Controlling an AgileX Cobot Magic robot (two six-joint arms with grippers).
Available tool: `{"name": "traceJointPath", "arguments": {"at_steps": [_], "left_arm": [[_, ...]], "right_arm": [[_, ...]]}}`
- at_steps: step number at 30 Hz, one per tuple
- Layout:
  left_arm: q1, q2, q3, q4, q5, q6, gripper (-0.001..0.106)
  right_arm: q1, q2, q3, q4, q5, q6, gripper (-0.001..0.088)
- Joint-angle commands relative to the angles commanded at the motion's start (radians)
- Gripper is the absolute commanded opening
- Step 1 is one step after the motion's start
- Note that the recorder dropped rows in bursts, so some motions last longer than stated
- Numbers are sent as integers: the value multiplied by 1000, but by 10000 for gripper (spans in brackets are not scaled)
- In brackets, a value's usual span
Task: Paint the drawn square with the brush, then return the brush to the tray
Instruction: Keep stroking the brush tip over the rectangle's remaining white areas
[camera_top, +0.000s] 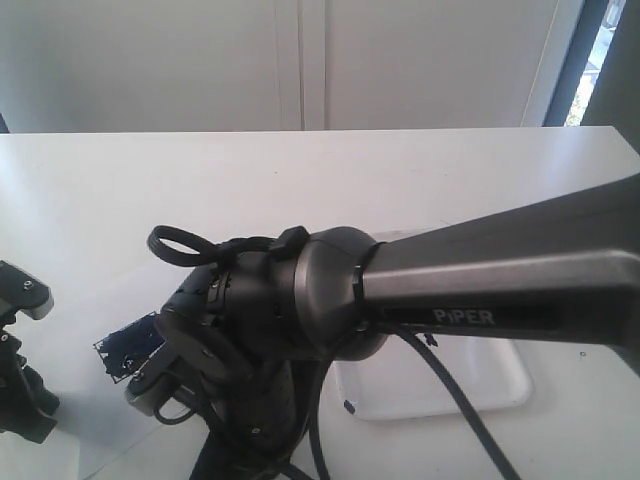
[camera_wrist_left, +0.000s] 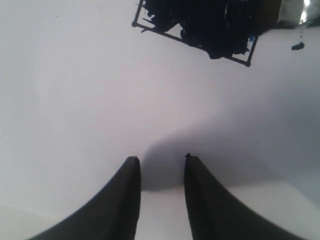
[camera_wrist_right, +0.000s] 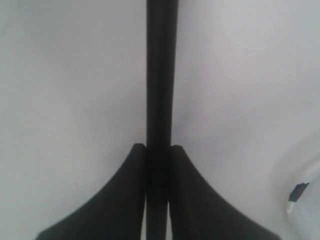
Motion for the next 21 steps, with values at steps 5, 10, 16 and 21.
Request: {"name": "traceJointPath", "arguments": {"at_steps": [5,10,16,21], "left_arm": [[0,0,0,0,0,0,367],[0,0,0,0,0,0,367],[0,0,0,0,2,0,367],[0,0,0,0,2,0,367]], "right_arm": [[0,0,0,-82,30,56,0],[0,0,0,-107,41,65,0],[0,0,0,-168,71,112,0],[0,0,0,-164,78,112,0]]}}
